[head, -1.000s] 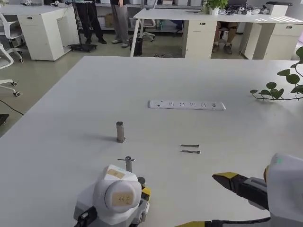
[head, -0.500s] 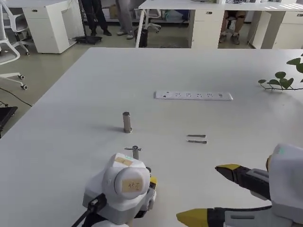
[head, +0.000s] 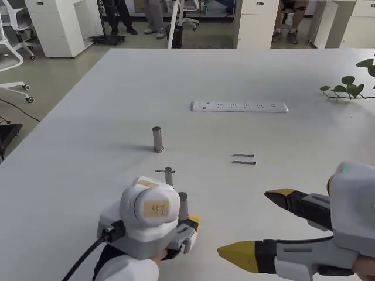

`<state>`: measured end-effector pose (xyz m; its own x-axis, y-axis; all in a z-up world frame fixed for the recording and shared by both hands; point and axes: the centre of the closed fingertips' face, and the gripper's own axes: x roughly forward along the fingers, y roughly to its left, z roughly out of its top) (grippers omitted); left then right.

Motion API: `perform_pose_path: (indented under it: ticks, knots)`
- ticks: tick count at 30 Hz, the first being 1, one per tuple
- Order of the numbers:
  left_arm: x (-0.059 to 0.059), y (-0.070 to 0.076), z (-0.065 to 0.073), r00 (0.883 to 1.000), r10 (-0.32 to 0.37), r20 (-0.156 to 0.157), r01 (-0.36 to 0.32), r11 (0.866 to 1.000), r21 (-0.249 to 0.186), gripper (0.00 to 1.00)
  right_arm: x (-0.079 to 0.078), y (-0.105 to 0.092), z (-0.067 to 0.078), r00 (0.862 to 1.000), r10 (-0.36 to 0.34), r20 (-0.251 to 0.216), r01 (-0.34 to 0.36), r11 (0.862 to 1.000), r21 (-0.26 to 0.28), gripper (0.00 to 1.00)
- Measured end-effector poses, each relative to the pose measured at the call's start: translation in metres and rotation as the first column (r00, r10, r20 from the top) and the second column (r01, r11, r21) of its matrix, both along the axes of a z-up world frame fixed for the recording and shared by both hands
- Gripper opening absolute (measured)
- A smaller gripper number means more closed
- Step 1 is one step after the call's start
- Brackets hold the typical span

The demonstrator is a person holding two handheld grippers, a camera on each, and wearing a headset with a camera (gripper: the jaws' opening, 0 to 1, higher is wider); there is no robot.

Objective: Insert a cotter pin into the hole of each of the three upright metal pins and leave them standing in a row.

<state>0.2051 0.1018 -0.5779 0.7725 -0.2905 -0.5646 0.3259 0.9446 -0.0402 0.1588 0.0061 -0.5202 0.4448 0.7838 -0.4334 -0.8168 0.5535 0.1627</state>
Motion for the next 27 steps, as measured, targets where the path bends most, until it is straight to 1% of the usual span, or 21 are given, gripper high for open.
perform_pose_path:
  ticks: [1,2,3,4,6,7,8,9,11,12,13,14,15,17,18,19,22,23,24,25,27]
  knots:
    - [0.0,0.001,0.003,1.0,-0.006,0.005,0.006,1.0,0.003,0.42,0.001,-0.001,0.0,1.0,-0.002,0.0,0.002,1.0,-0.001,0.86]
    - [0.0,0.005,0.009,1.0,-0.02,0.024,0.019,1.0,0.025,0.43,0.001,-0.002,0.0,1.0,-0.006,0.0,0.006,1.0,-0.002,0.86]
    - [0.0,0.008,0.012,0.999,-0.03,0.03,0.028,0.999,0.047,0.43,0.001,-0.003,0.0,1.0,-0.008,-0.001,0.008,1.0,-0.002,0.86]
    - [0.0,0.011,0.014,0.999,-0.031,0.026,0.03,0.998,0.052,0.44,0.002,-0.003,0.0,1.0,-0.011,-0.001,0.011,1.0,-0.002,0.86]
    - [-0.002,0.011,0.021,0.998,-0.066,0.018,0.065,0.997,0.036,0.49,0.003,-0.004,-0.001,1.0,-0.016,-0.003,0.016,1.0,-0.001,0.86]
    - [-0.002,0.01,0.026,0.994,-0.101,0.032,0.1,0.994,0.035,0.53,0.003,-0.005,-0.001,1.0,-0.017,-0.004,0.017,1.0,0.0,0.86]
    - [-0.003,0.009,0.03,0.99,-0.135,0.039,0.134,0.99,0.048,0.57,0.003,-0.005,-0.001,1.0,-0.017,-0.005,0.017,1.0,0.0,0.86]
    - [-0.005,0.01,0.031,0.988,-0.153,0.029,0.151,0.987,0.054,0.6,0.003,-0.005,-0.001,1.0,-0.018,-0.005,0.018,1.0,-0.001,0.86]
    - [-0.011,0.007,0.036,0.98,-0.2,0.011,0.2,0.98,0.012,0.64,0.002,-0.005,0.0,1.0,-0.019,-0.005,0.019,1.0,-0.001,0.86]
    - [-0.012,0.007,0.041,0.979,-0.201,0.015,0.201,0.979,-0.018,0.67,0.002,-0.006,0.0,1.0,-0.022,-0.007,0.022,1.0,0.0,0.86]
    - [-0.012,0.006,0.045,0.976,-0.215,0.032,0.216,0.976,-0.041,0.72,0.002,-0.006,0.0,1.0,-0.024,-0.007,0.024,1.0,0.0,0.86]
    - [-0.014,0.007,0.05,0.974,-0.222,0.039,0.224,0.973,-0.058,0.77,0.002,-0.007,0.0,1.0,-0.025,-0.009,0.025,1.0,0.0,0.86]
    - [-0.015,0.005,0.054,0.97,-0.237,0.05,0.241,0.967,-0.08,0.81,0.002,-0.007,0.0,1.0,-0.027,-0.011,0.027,1.0,-0.001,0.86]
    - [-0.019,0.004,0.062,0.964,-0.262,0.056,0.267,0.956,-0.125,0.9,0.001,-0.009,-0.001,0.999,-0.029,-0.015,0.029,1.0,-0.005,0.85]
    - [-0.021,0.003,0.064,0.963,-0.262,0.055,0.268,0.951,-0.154,0.93,0.0,-0.009,-0.001,0.999,-0.03,-0.017,0.03,1.0,-0.007,0.85]
    - [-0.022,0.005,0.066,0.965,-0.257,0.051,0.262,0.95,-0.171,0.98,0.0,-0.01,-0.002,0.999,-0.032,-0.018,0.032,0.999,-0.011,0.85]
    - [-0.026,0.012,0.075,0.961,-0.267,0.068,0.275,0.942,-0.191,0.99,0.0,-0.013,-0.002,0.999,-0.036,-0.021,0.035,0.999,-0.016,0.85]
    - [-0.028,0.01,0.079,0.956,-0.282,0.076,0.292,0.932,-0.214,0.99,0.0,-0.014,-0.002,0.999,-0.037,-0.023,0.037,0.999,-0.017,0.85]
    - [-0.032,0.011,0.082,0.955,-0.289,0.073,0.298,0.923,-0.242,0.99,0.0,-0.015,-0.002,0.999,-0.04,-0.025,0.04,0.999,-0.018,0.85]
    - [-0.032,0.013,0.083,0.956,-0.283,0.073,0.292,0.925,-0.245,0.99,0.0,-0.015,-0.003,0.999,-0.04,-0.027,0.04,0.999,-0.02,0.85]
    - [-0.035,0.018,0.085,0.954,-0.29,0.081,0.301,0.923,-0.239,0.99,0.0,-0.017,-0.004,0.999,-0.044,-0.029,0.043,0.999,-0.027,0.85]
